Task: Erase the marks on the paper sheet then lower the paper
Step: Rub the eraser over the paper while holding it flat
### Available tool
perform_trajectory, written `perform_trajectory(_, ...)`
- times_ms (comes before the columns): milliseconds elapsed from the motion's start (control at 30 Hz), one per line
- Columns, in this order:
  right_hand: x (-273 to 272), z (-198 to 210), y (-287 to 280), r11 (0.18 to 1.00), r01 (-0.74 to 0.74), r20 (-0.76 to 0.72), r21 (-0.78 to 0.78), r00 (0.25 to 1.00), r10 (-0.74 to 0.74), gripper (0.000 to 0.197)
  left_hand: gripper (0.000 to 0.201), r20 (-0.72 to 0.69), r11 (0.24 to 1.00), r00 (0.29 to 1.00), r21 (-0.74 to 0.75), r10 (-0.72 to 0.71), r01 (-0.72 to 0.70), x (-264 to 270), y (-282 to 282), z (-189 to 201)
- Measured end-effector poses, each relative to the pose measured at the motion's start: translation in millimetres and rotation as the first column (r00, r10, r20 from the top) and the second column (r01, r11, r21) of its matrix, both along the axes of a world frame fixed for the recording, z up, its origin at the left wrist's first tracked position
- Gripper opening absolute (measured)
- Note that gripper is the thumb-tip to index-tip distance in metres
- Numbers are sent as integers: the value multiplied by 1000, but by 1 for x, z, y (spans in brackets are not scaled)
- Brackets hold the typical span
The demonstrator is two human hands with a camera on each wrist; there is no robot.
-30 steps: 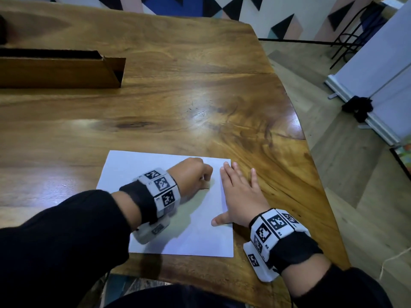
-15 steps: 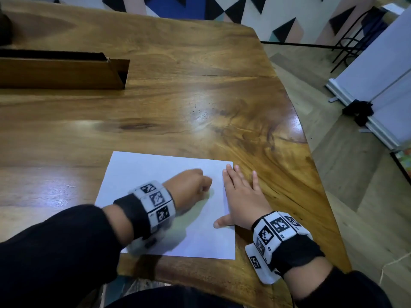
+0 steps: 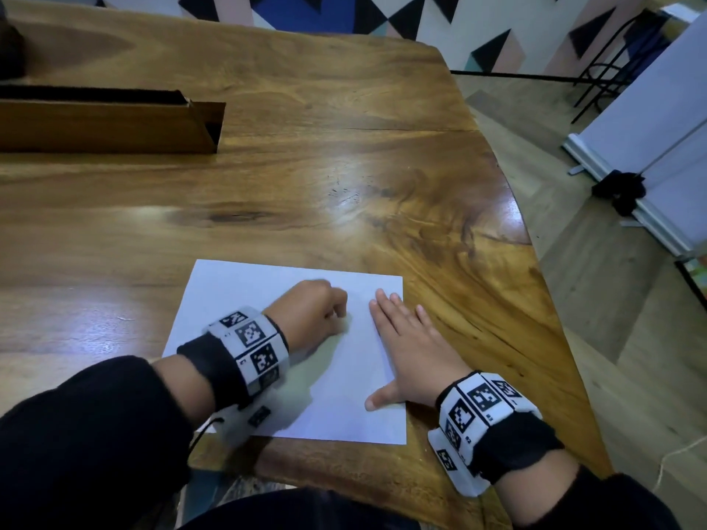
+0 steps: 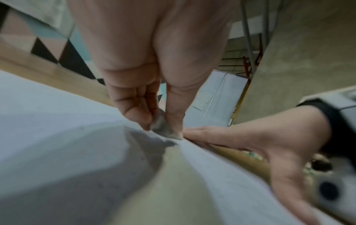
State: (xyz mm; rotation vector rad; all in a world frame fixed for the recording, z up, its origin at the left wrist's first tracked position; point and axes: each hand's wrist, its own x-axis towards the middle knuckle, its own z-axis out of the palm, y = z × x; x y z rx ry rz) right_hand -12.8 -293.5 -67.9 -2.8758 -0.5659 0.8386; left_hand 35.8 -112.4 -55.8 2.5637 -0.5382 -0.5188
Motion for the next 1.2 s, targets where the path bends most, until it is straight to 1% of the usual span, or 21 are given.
perform_trajectory(67, -1, 2, 2, 999, -1, -12, -35, 1000, 0, 135, 12, 34, 1000, 999, 2, 22, -22, 3, -1, -3)
perform_trajectory(133, 0, 3, 2, 998, 6, -16, -57, 1000, -7, 135, 10, 19, 1000, 1000, -19, -22, 22, -5, 3, -4)
perform_trajectory(233, 0, 5, 3, 997, 11, -30, -74, 999, -13, 135, 10, -75, 978, 975, -12, -210, 209, -32, 14, -5)
perform_trajectory(300, 0, 5, 3, 997, 15, -41, -76, 999, -18, 135, 12, -171, 959, 945, -2, -280, 284, -39, 17, -4)
perform_trajectory(333, 0, 5, 3, 997, 16, -46, -78, 999, -19, 135, 12, -181, 957, 942, 11, -282, 289, -34, 15, -2)
perform_trajectory(367, 0, 5, 4, 997, 15, -50, -82, 999, -19, 135, 12, -158, 962, 951, 27, -264, 272, -26, 11, -1)
perform_trajectory(433, 0, 5, 4, 996, 18, -55, -88, 998, -23, 136, 11, -57, 984, 982, 22, -178, 179, -7, 1, 0)
perform_trajectory(500, 0, 4, 4, 996, 20, -55, -92, 998, -25, 136, 9, -15, 991, 991, -15, -131, 131, -1, -7, -2)
perform_trajectory(533, 0, 4, 4, 996, 20, -58, -91, 998, -25, 136, 9, -24, 987, 987, -29, -158, 158, -6, -8, -2)
perform_trajectory(600, 1, 4, 3, 996, 22, -63, -90, 998, -28, 136, 11, -77, 960, 958, -39, -278, 276, -24, -3, -3)
perform_trajectory(667, 1, 4, 3, 996, 20, -70, -86, 997, -26, 136, 13, -138, 917, 908, -1, -394, 398, -38, 4, -2)
perform_trajectory(700, 1, 4, 3, 996, 21, -72, -82, 997, -27, 136, 14, -160, 902, 892, 25, -423, 432, -38, 5, -1)
perform_trajectory(767, 1, 4, 3, 997, 21, -77, -79, 997, -27, 136, 15, -130, 914, 910, 50, -394, 403, -27, -4, 1)
perform_trajectory(833, 1, 3, 3, 996, 19, -75, -83, 997, -26, 136, 12, -51, 960, 960, 38, -277, 279, -11, -15, 1)
perform_trajectory(867, 1, 2, 4, 996, 20, -75, -86, 997, -27, 137, 11, -28, 972, 972, 24, -233, 234, -7, -18, 0)
perform_trajectory(900, 1, 3, 4, 996, 21, -79, -89, 996, -28, 137, 10, -21, 974, 974, 11, -226, 226, -7, -18, -1)
perform_trajectory(967, 1, 4, 4, 996, 24, -93, -86, 995, -32, 136, 11, -42, 954, 954, -10, -298, 298, -21, -9, -3)
perform_trajectory(1067, 1, 5, 4, 996, 21, -101, -86, 994, -30, 136, 15, -154, 890, 880, 4, -449, 455, -50, 11, -3)
perform_trajectory(1100, 1, 5, 4, 996, 19, -101, -88, 994, -28, 136, 16, -194, 882, 865, 1, -463, 472, -52, 13, -3)
perform_trajectory(1133, 1, 5, 4, 996, 19, -101, -88, 994, -28, 136, 17, -200, 883, 865, -3, -461, 470, -51, 13, -2)
perform_trajectory(1200, 1, 5, 4, 996, 18, -103, -86, 994, -27, 136, 15, -131, 907, 899, -2, -418, 422, -38, 5, -2)
